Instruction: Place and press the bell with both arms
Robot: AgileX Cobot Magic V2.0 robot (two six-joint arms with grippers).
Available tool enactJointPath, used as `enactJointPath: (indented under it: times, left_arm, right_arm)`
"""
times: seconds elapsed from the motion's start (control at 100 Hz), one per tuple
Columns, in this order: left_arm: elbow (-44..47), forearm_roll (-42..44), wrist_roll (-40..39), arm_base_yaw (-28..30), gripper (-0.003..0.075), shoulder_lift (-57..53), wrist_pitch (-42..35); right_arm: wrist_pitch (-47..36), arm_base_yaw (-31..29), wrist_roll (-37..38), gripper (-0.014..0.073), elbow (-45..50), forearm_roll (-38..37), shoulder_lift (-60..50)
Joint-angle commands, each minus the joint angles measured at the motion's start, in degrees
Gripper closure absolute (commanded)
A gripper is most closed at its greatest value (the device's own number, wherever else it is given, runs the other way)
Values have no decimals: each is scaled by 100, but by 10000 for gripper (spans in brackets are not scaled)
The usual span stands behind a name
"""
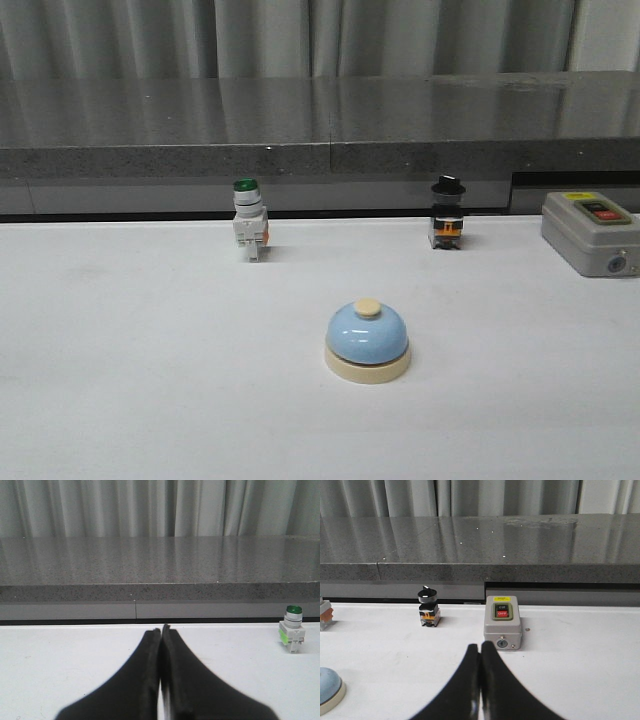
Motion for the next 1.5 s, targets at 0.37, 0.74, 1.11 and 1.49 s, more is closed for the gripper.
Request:
enactJointPath:
  times: [0.37,0.74,1.11,1.49]
  left_arm:
    - [254,-47,-49,9,741,-168,-504]
    - [254,-47,-49,9,741,-168,-504]
    - [254,-47,-49,9,741,-168,-504]
    - [254,-47,-49,9,741,-168,-504]
  right_arm:
    - [-854,-32,17,654,-82,-74,-110]
    - [900,-27,17,654,-1864,-68,695]
    - [4407,-27,8,654,-4812,-37,3325]
    - [4156,5,-364,654,-5000,627,4987]
